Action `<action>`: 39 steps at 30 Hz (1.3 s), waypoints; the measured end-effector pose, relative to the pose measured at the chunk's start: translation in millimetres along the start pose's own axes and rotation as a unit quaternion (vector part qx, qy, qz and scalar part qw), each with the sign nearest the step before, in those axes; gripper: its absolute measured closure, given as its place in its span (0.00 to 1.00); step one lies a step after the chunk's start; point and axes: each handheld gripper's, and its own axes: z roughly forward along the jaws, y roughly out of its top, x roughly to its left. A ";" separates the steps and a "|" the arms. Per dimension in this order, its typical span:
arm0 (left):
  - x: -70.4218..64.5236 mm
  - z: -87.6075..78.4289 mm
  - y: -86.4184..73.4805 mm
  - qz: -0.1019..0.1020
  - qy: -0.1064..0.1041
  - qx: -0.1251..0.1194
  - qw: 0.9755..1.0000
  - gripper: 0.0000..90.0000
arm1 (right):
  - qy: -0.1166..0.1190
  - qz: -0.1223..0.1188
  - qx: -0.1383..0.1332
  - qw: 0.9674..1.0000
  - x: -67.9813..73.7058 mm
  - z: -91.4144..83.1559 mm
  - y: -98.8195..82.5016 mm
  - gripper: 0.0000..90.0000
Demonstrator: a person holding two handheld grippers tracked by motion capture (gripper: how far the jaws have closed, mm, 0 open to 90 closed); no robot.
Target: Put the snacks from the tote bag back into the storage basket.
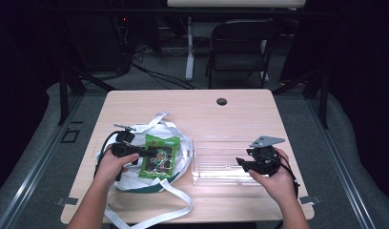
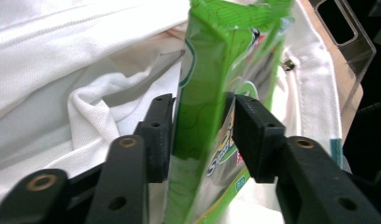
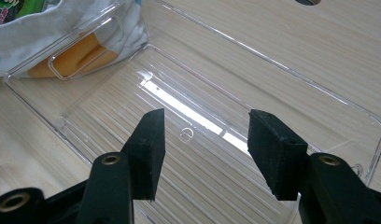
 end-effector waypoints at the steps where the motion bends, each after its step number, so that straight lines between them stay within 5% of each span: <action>1: -1.0 -2.8 -0.2 0.007 -0.006 -0.006 1.000 0.71 | 0.001 -0.001 0.002 1.000 -0.2 0.3 0.5 0.52; 8: -1.1 -10.3 -1.2 0.017 -0.012 -0.008 1.000 0.80 | 0.002 0.000 0.000 1.000 -0.3 3.1 1.3 0.52; 26: 5.3 -22.6 -10.5 0.011 -0.009 -0.010 1.000 0.81 | 0.009 -0.011 0.002 1.000 1.2 10.1 8.0 0.52; 39: -1.6 -43.4 -13.4 0.019 -0.003 -0.072 0.997 0.81 | 0.016 -0.082 0.010 0.996 7.5 11.2 25.6 0.60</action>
